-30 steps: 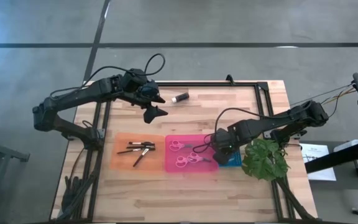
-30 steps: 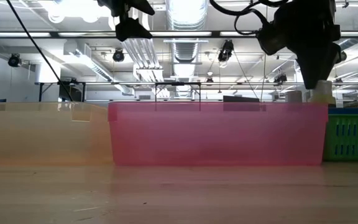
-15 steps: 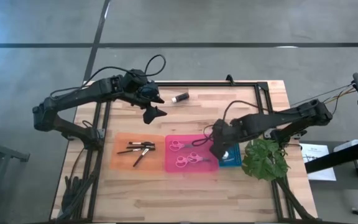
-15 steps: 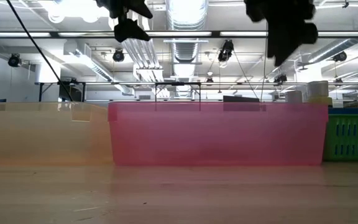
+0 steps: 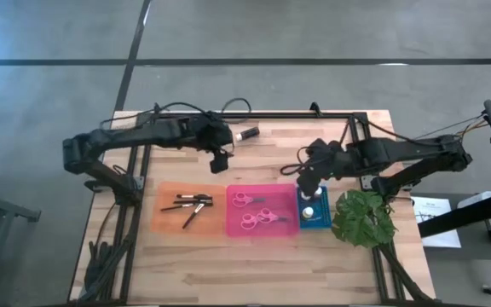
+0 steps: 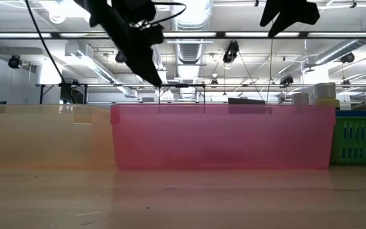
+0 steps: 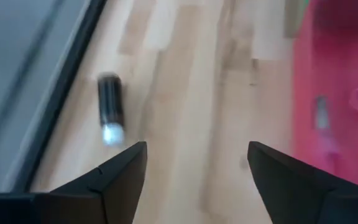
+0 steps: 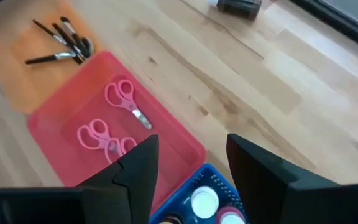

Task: Pick & Place Paint Supplies
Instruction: Put the brown paint bottle into the blue bin

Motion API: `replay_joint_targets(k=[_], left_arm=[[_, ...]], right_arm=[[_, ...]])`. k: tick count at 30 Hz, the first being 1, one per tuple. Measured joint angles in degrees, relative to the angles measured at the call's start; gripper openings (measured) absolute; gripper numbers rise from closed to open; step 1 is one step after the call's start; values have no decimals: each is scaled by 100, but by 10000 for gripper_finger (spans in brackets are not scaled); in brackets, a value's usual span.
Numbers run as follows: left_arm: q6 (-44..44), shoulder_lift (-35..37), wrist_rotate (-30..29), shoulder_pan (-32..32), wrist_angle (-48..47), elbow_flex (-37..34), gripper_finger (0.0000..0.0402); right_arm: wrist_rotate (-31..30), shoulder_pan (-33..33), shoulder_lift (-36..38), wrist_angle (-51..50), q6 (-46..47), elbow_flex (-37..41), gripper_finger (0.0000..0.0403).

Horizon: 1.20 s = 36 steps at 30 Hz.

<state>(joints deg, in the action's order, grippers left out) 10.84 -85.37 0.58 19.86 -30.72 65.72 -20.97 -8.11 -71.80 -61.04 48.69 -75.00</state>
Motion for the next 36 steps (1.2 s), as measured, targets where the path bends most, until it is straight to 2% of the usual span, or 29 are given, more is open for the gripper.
replay_joint_targets(k=[3, 5, 12, 18, 26, 31, 36], left_arm=[[728, -233, -244, 62, 756, -208, 281], [901, -420, -278, 183, 1187, -306, 281], [218, -1443, -134, 770, 1762, -186, 281], [195, -2093, 10, 983, 1893, 67, 281], [-198, -2466, 178, 1290, 1996, 74, 281], [-233, -2458, 245, 1312, 2037, 76, 281], [-531, -2454, 774, 1370, 2357, 354, 281]], right_arm=[[-1, 8, 173, 2, -26, 2, 185], [-1, 8, 284, 3, -27, 2, 185], [-7, 4, 530, 2, 17, 2, 186], [-19, 6, 643, -7, -59, 7, 186], [-21, 71, 694, -51, -266, 11, 186], [-21, 112, 694, -52, -360, 11, 186], [-19, 198, 692, -46, -422, 11, 186]])
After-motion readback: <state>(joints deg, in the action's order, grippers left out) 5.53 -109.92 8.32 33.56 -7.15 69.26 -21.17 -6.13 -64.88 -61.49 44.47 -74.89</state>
